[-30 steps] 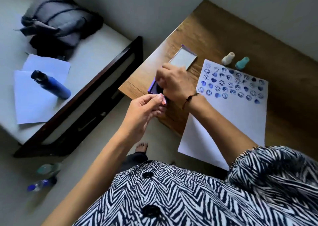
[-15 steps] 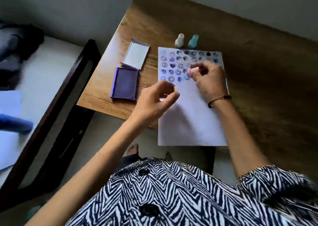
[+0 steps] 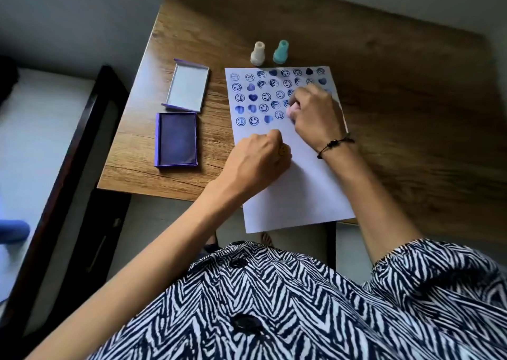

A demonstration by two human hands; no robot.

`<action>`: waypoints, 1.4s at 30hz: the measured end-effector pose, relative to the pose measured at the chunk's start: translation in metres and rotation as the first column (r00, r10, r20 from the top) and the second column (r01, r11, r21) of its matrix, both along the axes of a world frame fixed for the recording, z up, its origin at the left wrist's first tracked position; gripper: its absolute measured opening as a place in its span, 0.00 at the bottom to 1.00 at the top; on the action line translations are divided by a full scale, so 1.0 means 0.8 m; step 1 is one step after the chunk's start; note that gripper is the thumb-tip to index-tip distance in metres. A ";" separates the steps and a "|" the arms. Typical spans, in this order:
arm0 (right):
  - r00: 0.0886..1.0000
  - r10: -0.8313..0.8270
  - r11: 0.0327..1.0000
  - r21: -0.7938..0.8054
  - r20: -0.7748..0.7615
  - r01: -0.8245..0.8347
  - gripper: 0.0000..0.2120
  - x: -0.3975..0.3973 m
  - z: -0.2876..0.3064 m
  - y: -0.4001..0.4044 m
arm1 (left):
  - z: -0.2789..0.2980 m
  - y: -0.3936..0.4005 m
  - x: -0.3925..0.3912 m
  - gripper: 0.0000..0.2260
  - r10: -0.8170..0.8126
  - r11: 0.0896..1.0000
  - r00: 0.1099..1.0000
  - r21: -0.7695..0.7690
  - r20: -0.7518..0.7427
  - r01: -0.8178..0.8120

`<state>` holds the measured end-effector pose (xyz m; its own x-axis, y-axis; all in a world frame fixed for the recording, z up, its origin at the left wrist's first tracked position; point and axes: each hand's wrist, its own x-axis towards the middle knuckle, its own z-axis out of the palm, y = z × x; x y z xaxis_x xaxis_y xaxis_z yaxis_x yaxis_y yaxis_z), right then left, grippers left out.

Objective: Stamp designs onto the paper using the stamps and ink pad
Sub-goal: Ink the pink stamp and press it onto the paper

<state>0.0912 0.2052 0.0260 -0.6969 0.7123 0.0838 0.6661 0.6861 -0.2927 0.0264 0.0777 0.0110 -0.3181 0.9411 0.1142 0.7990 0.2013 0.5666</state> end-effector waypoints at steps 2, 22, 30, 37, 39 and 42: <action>0.998 0.000 0.999 0.037 0.056 -0.002 0.06 -0.003 -0.002 -0.003 | -0.001 0.001 -0.001 0.11 -0.003 1.000 1.000 -0.001 0.008 0.003; 0.994 0.008 0.993 0.114 0.111 -0.021 0.08 -0.008 -0.005 -0.006 | 0.003 -0.001 0.001 0.09 -0.032 0.999 0.999 0.009 0.010 0.032; 0.996 -0.071 0.997 0.029 -0.050 0.072 0.06 0.008 0.007 -0.010 | 0.004 -0.003 0.003 0.10 -0.052 0.998 0.999 -0.038 0.010 0.053; 0.839 -0.307 0.952 -0.143 -0.448 0.272 0.03 0.064 0.021 -0.034 | 0.006 -0.004 -0.002 0.12 -0.032 0.999 0.999 -0.009 0.015 0.032; 0.827 -0.332 0.939 -0.246 -0.455 0.241 0.03 0.066 0.018 -0.042 | 0.009 -0.002 -0.008 0.12 -0.015 1.000 0.997 -0.002 0.072 0.015; 0.783 -0.383 0.893 -0.413 -0.491 0.178 0.03 0.062 0.016 -0.053 | 0.016 -0.006 -0.014 0.09 0.011 0.997 0.938 0.073 0.346 -0.039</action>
<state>0.1411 0.1632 0.0389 -0.3689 0.9227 0.1121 0.4685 0.2887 -0.8349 0.0155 0.0732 0.0235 -0.3746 0.9249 0.0655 0.5464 0.1631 0.8215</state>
